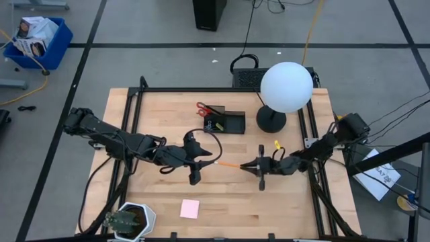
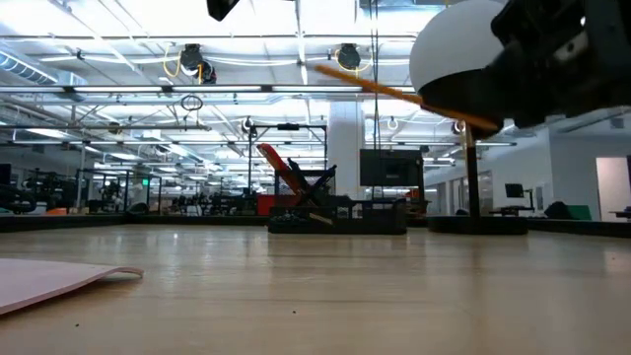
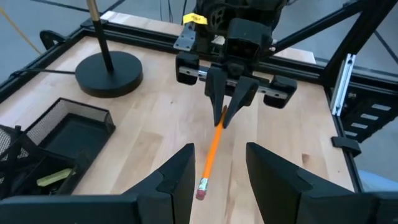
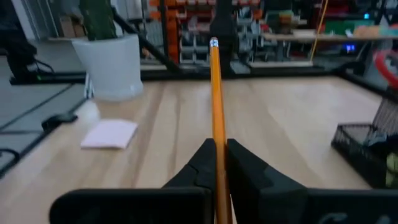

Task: Pick and place office supplies into organizer
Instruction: Put the yellow pencil into the black desk organizer

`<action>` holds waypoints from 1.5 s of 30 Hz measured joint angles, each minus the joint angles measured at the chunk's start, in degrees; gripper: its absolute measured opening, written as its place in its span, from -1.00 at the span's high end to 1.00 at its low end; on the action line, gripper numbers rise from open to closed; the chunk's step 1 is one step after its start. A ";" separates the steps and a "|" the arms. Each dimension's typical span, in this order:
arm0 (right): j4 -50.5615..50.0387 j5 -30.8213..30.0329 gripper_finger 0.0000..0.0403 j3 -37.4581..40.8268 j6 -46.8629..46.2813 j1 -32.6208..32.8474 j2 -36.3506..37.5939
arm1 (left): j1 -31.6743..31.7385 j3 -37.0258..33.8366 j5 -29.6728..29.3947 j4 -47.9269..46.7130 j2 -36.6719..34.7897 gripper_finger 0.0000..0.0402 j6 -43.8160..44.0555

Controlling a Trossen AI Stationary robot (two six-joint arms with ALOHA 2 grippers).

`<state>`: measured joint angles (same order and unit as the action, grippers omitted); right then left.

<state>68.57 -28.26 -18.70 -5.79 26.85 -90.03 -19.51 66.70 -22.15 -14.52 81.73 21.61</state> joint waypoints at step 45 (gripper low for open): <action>5.32 16.54 0.94 -9.83 11.95 -10.15 0.69 | 0.00 0.00 -0.15 2.87 0.00 0.27 -2.62</action>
<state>73.90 -11.72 -28.53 6.15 16.70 -89.34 -19.51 66.70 -22.30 -11.66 81.73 18.98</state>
